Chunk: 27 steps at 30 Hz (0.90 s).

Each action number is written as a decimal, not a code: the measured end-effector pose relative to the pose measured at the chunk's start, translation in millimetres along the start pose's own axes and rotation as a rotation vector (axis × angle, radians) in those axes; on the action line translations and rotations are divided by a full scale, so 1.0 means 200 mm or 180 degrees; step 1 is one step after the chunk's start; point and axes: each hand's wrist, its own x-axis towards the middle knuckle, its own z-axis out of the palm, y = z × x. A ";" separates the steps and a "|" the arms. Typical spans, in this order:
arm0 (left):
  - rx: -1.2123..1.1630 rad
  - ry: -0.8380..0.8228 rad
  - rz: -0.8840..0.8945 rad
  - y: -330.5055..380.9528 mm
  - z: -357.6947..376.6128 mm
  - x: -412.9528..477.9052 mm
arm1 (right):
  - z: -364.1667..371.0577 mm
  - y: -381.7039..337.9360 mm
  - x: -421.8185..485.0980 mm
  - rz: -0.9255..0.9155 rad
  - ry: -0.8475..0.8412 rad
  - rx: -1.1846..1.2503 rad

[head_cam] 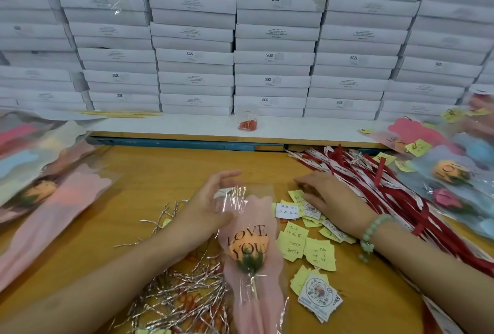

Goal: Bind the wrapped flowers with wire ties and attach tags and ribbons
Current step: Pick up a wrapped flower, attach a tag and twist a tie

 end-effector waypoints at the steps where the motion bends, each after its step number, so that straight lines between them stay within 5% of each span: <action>1: -0.0065 0.0114 -0.0045 0.00 0.00 0.00 | 0.00 0.00 0.00 -0.0040 0.0028 0.0034; 14: -0.0627 0.0141 -0.0190 -0.07 0.00 0.03 | 0.00 -0.03 -0.02 -0.0138 0.0346 0.0317; 20: -0.0734 0.0135 -0.0167 -0.08 0.00 0.04 | -0.01 -0.02 -0.03 0.0339 0.1232 0.1794; 27: -0.0773 0.0100 -0.0177 -0.09 0.00 0.04 | -0.02 -0.02 -0.03 0.0569 0.1243 0.2411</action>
